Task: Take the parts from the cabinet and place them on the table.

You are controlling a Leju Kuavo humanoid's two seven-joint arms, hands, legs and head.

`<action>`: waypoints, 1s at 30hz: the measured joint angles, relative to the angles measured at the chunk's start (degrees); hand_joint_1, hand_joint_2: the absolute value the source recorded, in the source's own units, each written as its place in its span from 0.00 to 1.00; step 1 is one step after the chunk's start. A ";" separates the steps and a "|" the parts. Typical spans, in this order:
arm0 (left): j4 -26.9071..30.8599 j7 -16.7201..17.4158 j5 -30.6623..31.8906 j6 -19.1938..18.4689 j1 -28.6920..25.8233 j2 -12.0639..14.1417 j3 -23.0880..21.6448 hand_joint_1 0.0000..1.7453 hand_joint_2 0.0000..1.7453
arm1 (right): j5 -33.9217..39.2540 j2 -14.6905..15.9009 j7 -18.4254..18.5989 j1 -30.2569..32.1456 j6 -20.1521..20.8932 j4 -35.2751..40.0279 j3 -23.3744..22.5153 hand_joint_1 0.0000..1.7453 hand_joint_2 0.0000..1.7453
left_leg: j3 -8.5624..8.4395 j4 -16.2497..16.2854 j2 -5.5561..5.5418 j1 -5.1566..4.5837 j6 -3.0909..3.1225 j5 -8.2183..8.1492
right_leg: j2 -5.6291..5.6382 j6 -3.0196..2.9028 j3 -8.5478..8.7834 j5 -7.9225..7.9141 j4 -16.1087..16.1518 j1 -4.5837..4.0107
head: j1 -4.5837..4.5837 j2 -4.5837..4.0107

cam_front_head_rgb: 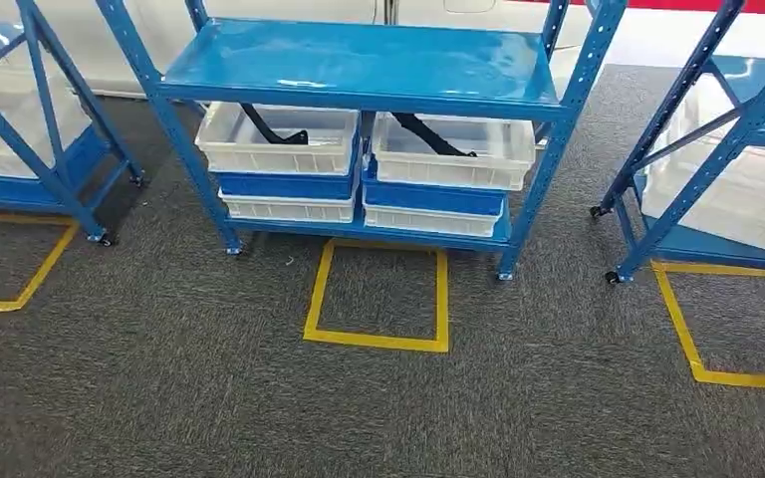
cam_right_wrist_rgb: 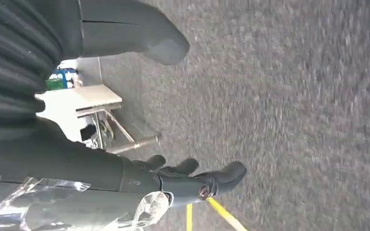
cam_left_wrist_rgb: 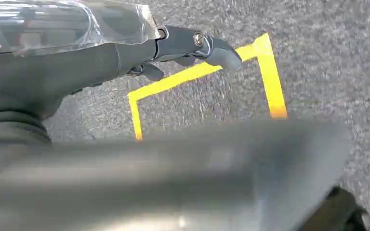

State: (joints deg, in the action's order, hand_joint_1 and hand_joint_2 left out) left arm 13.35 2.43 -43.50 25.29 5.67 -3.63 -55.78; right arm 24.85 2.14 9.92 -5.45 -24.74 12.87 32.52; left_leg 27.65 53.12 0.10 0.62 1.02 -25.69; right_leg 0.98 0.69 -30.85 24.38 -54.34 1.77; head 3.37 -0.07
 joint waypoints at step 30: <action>0.00 2.66 -1.73 -1.51 0.81 0.04 0.02 0.00 1.00 | -0.66 -0.20 1.07 -0.03 0.52 0.00 2.10 0.00 1.00 | 0.21 0.09 0.03 0.44 0.13 0.15 | 0.02 2.79 0.18 -0.52 0.54 -0.57 | 0.02 0.00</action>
State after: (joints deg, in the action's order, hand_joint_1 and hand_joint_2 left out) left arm 13.36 5.09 -45.22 23.78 6.48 -3.58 -55.76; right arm 24.20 1.95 10.99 -5.49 -24.22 12.87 34.62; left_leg 27.86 53.21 0.13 1.06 1.15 -25.54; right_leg 1.00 3.48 -30.67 23.86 -53.80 1.21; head 3.39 -0.07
